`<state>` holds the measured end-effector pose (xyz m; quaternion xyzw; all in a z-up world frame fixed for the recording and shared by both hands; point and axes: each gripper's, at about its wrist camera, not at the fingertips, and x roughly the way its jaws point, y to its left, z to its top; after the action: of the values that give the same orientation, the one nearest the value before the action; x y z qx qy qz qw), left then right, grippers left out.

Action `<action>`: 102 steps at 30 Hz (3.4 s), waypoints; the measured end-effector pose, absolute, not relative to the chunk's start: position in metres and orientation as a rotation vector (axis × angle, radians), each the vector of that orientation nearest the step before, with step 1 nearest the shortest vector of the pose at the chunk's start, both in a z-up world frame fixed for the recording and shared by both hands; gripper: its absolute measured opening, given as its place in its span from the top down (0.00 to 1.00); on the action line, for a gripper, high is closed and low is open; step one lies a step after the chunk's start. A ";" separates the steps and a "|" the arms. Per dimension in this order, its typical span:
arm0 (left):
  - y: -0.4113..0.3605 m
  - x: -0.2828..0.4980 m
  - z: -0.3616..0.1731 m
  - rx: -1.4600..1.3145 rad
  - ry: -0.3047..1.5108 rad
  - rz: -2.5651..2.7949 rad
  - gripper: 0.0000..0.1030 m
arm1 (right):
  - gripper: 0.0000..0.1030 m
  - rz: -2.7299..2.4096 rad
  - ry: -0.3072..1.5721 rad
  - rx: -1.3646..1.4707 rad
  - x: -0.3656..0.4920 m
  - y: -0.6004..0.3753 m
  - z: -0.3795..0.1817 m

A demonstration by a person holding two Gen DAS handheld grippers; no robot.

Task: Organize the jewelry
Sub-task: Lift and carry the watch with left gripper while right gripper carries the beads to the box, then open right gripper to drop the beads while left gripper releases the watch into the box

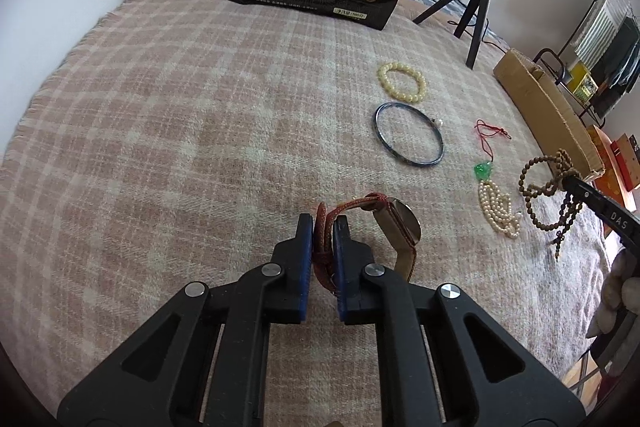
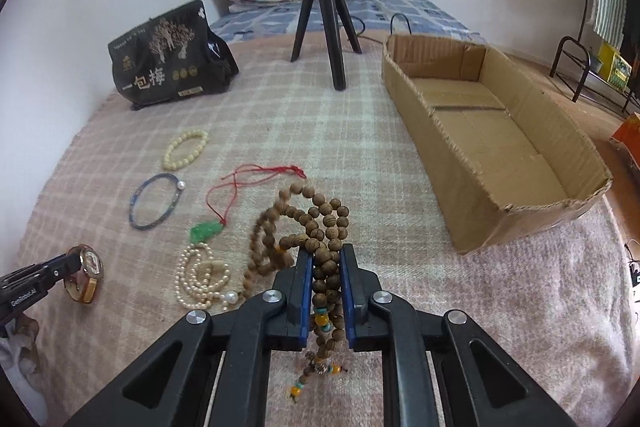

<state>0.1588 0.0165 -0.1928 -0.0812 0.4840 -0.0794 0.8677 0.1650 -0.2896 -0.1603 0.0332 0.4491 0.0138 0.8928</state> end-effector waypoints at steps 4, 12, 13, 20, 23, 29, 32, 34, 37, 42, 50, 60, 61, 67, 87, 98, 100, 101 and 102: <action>0.015 0.152 -0.182 -0.163 0.990 -0.170 0.92 | 0.90 0.030 0.899 0.064 0.158 -0.291 -0.143; 0.011 0.139 -0.157 -0.148 0.946 -0.183 0.92 | 0.90 0.043 0.845 0.068 0.142 -0.294 -0.112; 0.010 0.137 -0.154 -0.146 0.939 -0.186 0.92 | 0.90 0.045 0.841 0.068 0.141 -0.295 -0.109; 0.000 0.131 -0.136 -0.136 0.906 -0.207 0.92 | 0.90 0.048 0.810 0.076 0.128 -0.302 -0.091; -0.004 0.129 -0.130 -0.133 0.898 -0.216 0.92 | 0.90 0.045 0.790 0.072 0.123 -0.305 -0.082; -0.013 0.124 -0.121 -0.127 0.885 -0.237 0.92 | 0.90 0.045 0.758 0.078 0.112 -0.313 -0.063; -0.018 0.122 -0.117 -0.121 0.879 -0.250 0.92 | 0.90 0.041 0.745 0.086 0.109 -0.319 -0.054; -0.022 0.122 -0.115 -0.120 0.879 -0.261 0.92 | 0.90 0.037 0.737 0.088 0.107 -0.323 -0.048; -0.030 0.123 -0.111 -0.113 0.878 -0.279 0.92 | 0.90 0.029 0.728 0.085 0.106 -0.329 -0.041; -0.050 0.129 -0.104 -0.101 0.870 -0.315 0.92 | 0.90 0.012 0.721 0.079 0.108 -0.342 -0.033; -0.091 0.153 -0.091 -0.090 0.851 -0.377 0.92 | 0.90 -0.026 0.710 0.069 0.118 -0.373 -0.024; -0.156 0.204 -0.078 -0.062 0.824 -0.442 0.92 | 0.90 -0.066 0.712 0.068 0.139 -0.411 -0.025; -0.164 0.210 -0.078 -0.057 0.821 -0.451 0.92 | 0.90 -0.070 0.715 0.072 0.143 -0.416 -0.026; -0.202 0.245 -0.076 -0.052 0.814 -0.483 0.92 | 0.90 -0.080 0.725 0.078 0.163 -0.435 -0.035; -0.288 0.319 -0.109 -0.025 0.843 -0.507 0.92 | 0.89 -0.073 0.775 0.092 0.206 -0.467 -0.076; -0.300 0.326 -0.110 -0.014 0.825 -0.504 0.86 | 0.80 -0.074 0.799 0.113 0.212 -0.473 -0.095; -0.300 0.325 -0.109 -0.015 0.816 -0.507 0.79 | 0.74 -0.077 0.796 0.105 0.211 -0.472 -0.095; -0.300 0.324 -0.107 -0.014 0.807 -0.504 0.70 | 0.71 -0.078 0.794 0.102 0.210 -0.472 -0.095; -0.300 0.323 -0.105 -0.011 0.796 -0.501 0.61 | 0.69 -0.080 0.793 0.098 0.209 -0.471 -0.095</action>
<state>0.3227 -0.3003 -0.1050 -0.0052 0.3833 -0.2413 0.8915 0.2093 -0.4708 -0.0946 0.0475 0.3861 -0.0388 0.9204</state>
